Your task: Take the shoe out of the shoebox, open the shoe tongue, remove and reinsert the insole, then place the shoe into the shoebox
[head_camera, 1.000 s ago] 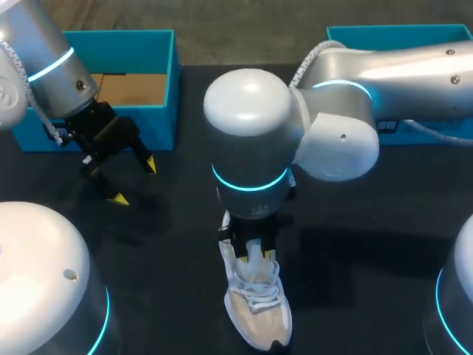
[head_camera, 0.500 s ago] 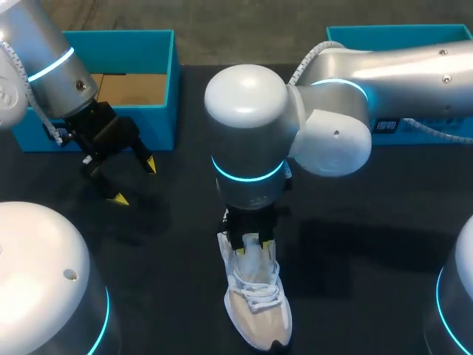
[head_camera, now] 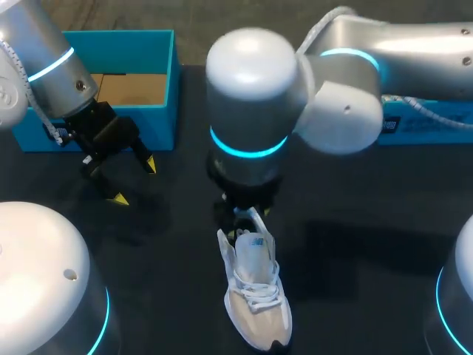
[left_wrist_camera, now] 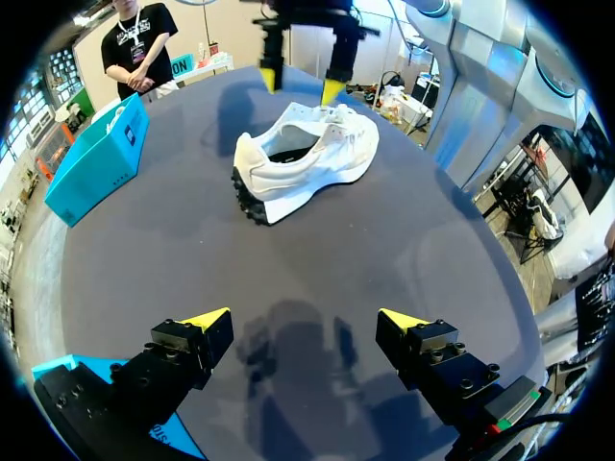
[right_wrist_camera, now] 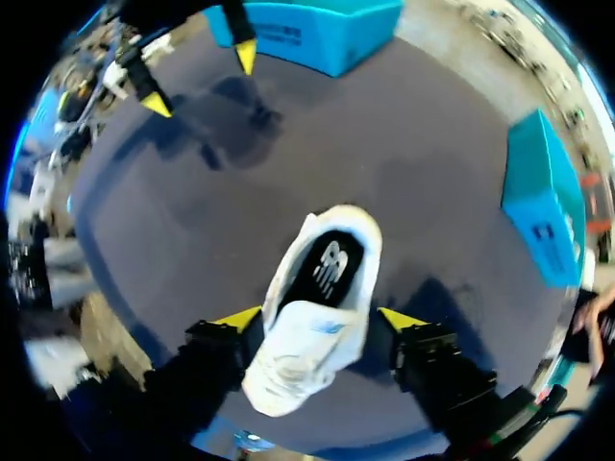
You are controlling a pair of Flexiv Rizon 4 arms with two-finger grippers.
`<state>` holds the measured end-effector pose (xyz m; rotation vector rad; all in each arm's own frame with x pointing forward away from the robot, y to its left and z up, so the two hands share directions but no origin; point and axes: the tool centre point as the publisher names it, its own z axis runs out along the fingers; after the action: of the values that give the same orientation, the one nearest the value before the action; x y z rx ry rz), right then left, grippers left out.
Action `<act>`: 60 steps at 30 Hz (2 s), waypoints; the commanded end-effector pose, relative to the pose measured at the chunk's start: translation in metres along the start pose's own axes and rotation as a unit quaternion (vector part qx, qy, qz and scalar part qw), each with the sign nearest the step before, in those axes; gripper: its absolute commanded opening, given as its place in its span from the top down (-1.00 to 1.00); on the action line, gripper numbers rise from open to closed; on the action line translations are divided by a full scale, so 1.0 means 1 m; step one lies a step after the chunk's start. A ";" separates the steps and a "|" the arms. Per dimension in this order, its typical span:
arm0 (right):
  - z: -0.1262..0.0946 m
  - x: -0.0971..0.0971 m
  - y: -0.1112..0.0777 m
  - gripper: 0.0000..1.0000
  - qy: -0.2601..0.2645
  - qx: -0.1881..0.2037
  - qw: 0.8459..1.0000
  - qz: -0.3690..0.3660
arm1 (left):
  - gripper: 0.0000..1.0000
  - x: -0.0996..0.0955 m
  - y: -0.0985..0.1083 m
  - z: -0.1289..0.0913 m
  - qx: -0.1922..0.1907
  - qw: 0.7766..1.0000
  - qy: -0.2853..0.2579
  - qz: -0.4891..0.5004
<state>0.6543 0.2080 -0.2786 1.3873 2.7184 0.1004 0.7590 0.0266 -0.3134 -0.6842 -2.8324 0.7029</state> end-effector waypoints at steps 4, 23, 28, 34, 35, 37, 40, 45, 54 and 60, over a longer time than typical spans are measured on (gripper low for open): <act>-0.022 -0.029 0.013 -1.00 0.037 -0.019 0.932 -0.359 | -1.00 0.001 0.000 0.000 -0.001 1.000 0.000 0.000; -0.012 -0.023 0.041 -1.00 -0.035 0.031 0.887 -0.460 | -1.00 0.001 0.000 0.000 -0.001 1.000 0.000 0.000; 0.000 -0.023 0.051 -1.00 -0.057 0.036 0.873 -0.483 | -1.00 0.001 0.000 0.000 -0.001 1.000 0.000 0.000; 0.016 -0.024 0.061 -1.00 -0.061 0.028 0.858 -0.510 | -1.00 0.001 0.000 0.000 -0.001 1.000 0.000 0.000; 0.019 -0.025 0.063 -1.00 -0.061 0.028 0.855 -0.515 | -1.00 0.001 0.000 0.000 -0.001 1.000 0.000 0.000; 0.025 -0.029 0.066 -1.00 -0.059 0.029 0.850 -0.523 | -1.00 0.001 0.000 0.000 -0.001 1.000 0.000 0.000; 0.036 -0.035 0.070 -1.00 -0.049 0.027 0.848 -0.527 | -1.00 0.001 0.000 0.000 -0.001 1.000 0.000 0.000; 0.052 -0.046 0.072 -1.00 -0.041 0.001 0.834 -0.550 | -1.00 0.001 0.000 0.000 -0.001 1.000 0.000 0.000; 0.073 -0.055 0.073 -1.00 -0.016 -0.026 0.824 -0.566 | -1.00 0.001 0.000 0.000 -0.001 1.000 0.000 0.000; 0.080 -0.054 0.078 -1.00 -0.005 -0.025 0.826 -0.563 | -1.00 0.001 0.000 0.000 -0.001 1.000 0.000 0.000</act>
<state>0.7539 0.2117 -0.3438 -0.3727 2.9674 0.0283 0.7590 0.0266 -0.3134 -0.6841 -2.8324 0.7029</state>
